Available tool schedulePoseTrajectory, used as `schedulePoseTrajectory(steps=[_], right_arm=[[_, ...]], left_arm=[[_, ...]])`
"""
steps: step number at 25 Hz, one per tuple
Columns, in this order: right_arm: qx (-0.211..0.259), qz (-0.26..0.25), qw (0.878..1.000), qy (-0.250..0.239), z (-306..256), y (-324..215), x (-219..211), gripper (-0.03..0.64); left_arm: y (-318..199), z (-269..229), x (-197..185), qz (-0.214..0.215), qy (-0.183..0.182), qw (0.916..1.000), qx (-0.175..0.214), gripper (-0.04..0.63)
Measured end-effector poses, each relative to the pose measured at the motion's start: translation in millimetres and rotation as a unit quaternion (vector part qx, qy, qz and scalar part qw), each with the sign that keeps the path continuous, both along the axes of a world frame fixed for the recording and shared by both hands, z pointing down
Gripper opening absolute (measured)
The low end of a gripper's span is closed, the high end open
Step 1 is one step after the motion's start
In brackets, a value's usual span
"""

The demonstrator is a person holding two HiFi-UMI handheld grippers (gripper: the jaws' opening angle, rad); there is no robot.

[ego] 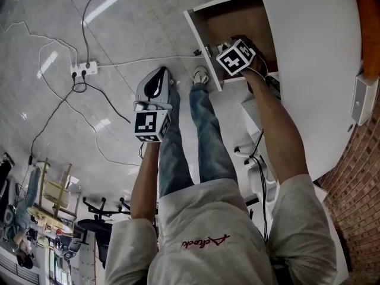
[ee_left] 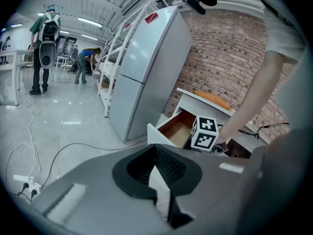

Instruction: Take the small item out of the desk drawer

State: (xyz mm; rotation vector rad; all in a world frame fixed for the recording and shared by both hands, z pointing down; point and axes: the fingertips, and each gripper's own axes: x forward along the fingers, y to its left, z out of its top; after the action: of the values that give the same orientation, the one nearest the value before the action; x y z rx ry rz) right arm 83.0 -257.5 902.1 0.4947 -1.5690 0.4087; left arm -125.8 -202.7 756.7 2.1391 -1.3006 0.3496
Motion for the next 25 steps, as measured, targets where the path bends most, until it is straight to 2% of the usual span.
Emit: schedulePoseTrajectory(steps=[3, 12, 19, 25], right_arm=[[0.0, 0.0, 1.0, 0.02, 7, -3, 7, 0.149], [0.006, 0.013, 0.999, 0.043, 15, -5, 17, 0.144], [0.007, 0.003, 0.999, 0.049, 15, -4, 20, 0.028], [0.024, 0.007, 0.999, 0.04, 8, -11, 17, 0.014]], left_arm=[[-1, 1, 2, 0.001, 0.0, 1.0, -0.001, 0.009], [-2, 7, -4, 0.006, -0.006, 1.0, -0.002, 0.009], [-1, 10, -5, 0.005, -0.007, 0.9999, -0.006, 0.009], [-1, 8, -2, 0.006, -0.005, 1.0, -0.005, 0.009]])
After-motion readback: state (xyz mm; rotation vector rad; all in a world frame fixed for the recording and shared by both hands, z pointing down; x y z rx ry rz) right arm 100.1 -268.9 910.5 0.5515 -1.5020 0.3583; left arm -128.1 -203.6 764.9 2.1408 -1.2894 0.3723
